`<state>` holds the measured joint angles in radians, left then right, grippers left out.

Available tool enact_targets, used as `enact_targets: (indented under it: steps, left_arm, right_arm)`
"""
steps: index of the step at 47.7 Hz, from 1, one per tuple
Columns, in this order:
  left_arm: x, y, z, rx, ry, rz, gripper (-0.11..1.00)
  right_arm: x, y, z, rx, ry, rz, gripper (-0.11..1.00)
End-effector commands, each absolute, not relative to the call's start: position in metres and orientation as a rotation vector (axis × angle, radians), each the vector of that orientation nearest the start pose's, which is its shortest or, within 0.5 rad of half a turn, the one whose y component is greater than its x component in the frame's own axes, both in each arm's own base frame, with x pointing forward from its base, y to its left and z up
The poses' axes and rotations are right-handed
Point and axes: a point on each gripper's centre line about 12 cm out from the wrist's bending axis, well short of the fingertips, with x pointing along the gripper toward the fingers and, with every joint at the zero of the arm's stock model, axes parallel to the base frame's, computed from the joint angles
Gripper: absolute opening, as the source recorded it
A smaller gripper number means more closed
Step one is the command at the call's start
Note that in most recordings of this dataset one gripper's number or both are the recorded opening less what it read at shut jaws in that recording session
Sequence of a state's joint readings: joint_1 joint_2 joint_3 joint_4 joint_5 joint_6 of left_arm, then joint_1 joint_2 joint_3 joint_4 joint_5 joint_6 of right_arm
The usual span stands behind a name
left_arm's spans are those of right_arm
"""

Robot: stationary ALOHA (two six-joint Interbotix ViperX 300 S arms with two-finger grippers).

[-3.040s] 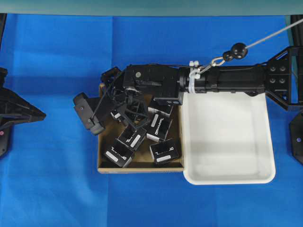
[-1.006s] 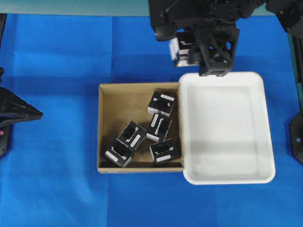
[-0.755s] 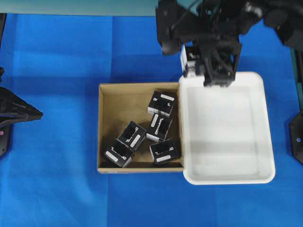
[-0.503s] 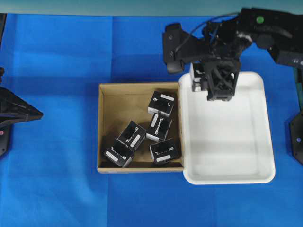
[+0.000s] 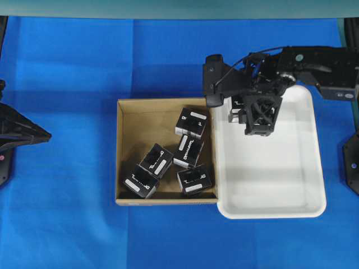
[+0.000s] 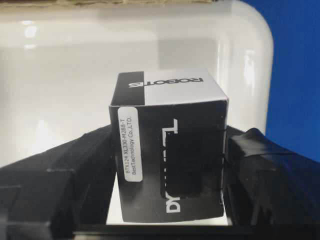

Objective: Pick a box that is randomly placed inside the cardboard box.
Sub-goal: 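Carry the black box right over the white tray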

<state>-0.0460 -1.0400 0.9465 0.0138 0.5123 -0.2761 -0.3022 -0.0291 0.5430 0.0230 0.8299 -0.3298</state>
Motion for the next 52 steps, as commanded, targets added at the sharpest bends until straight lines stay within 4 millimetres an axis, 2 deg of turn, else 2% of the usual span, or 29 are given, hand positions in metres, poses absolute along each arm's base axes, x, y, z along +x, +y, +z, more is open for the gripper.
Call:
enact_targets:
  steps: [1, 13, 20, 32, 52]
  left_arm:
    - [0.180, -0.008, 0.318, -0.250, 0.400, 0.013, -0.07]
    - [0.181, -0.008, 0.317, -0.250, 0.403, 0.013, -0.07]
    - [0.181, -0.008, 0.317, -0.250, 0.403, 0.013, -0.07]
    - [0.181, -0.008, 0.317, -0.248, 0.403, 0.014, -0.07]
    - [0.181, -0.008, 0.316, -0.248, 0.407, 0.015, -0.07]
  right_arm:
    - [0.328, -0.099, 0.158, -0.059, 1.329, -0.033, 0.65]
    - [0.329, -0.100, 0.128, -0.056, 1.350, -0.030, 0.65]
    - [0.329, -0.101, 0.117, -0.051, 1.362, -0.031, 0.65]
    - [0.330, -0.108, 0.117, -0.045, 1.342, -0.051, 0.65]
    - [0.333, -0.107, 0.119, -0.048, 1.334, -0.049, 0.64]
